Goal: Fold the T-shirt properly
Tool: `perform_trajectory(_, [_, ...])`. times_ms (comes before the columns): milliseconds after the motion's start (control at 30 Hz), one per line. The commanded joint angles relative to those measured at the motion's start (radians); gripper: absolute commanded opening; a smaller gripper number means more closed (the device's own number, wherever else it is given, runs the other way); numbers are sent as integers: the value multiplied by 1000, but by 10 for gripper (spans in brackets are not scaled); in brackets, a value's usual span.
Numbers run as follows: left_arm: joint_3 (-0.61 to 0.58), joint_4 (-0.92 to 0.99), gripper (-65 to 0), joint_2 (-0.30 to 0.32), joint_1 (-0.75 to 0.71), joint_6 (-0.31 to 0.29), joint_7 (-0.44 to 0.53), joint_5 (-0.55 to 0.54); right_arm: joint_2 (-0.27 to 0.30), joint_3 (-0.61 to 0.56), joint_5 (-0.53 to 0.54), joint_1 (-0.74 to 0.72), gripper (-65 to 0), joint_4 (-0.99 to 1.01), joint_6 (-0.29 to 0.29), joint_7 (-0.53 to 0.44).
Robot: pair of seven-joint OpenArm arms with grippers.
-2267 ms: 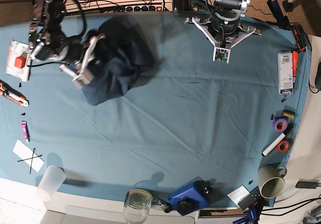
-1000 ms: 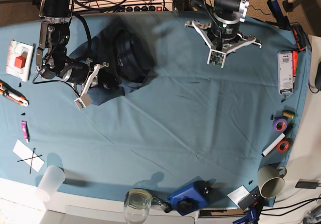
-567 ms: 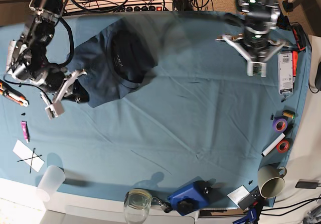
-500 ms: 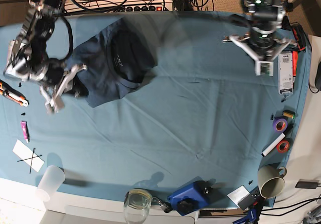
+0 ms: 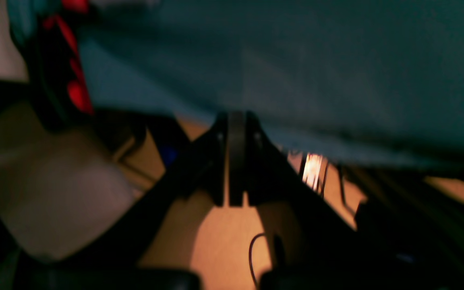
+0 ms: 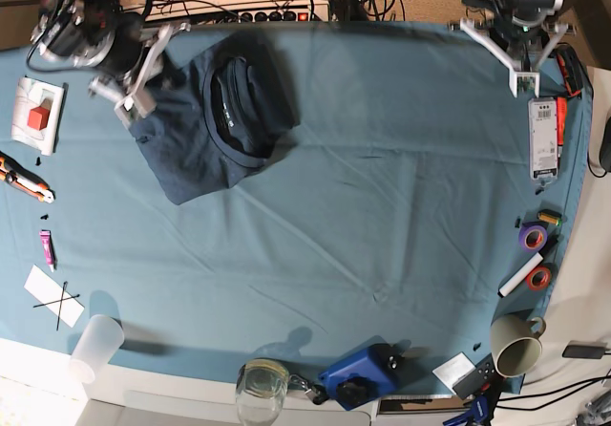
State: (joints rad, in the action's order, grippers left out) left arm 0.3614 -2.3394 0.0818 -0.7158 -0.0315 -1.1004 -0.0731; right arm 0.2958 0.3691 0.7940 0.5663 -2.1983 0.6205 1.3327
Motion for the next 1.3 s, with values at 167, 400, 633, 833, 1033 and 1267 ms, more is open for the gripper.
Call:
perform_trajectory(167, [2, -17, -650, 5, -119, 4, 8, -43, 9, 5, 1, 192, -650, -15, -1, -1])
perform_trajectory(400, [1, -17, -650, 5, -200, -32, 9, -168, 8, 5, -85, 349, -650, 24, -1, -39])
perform_trajectory(633, [1, 182, -650, 1, -220, -48, 68, -205, -6, 4, -93, 357, -650, 251, 50, -46])
perform_trajectory(833, [1, 435, -650, 2, -180, -90, 156, -219, -5, -3, -126, 260, -650, 539, 78, -55])
perform_trajectory(1033, [1, 774, -650, 2, -54, -166, 262, -207, -5, -61, -216, 96, -650, 862, 78, -150])
perform_trajectory(1267, [1, 1254, -650, 2, 174, -257, 498, -63, -5, -267, -430, -99, -650, 1198, 78, -391])
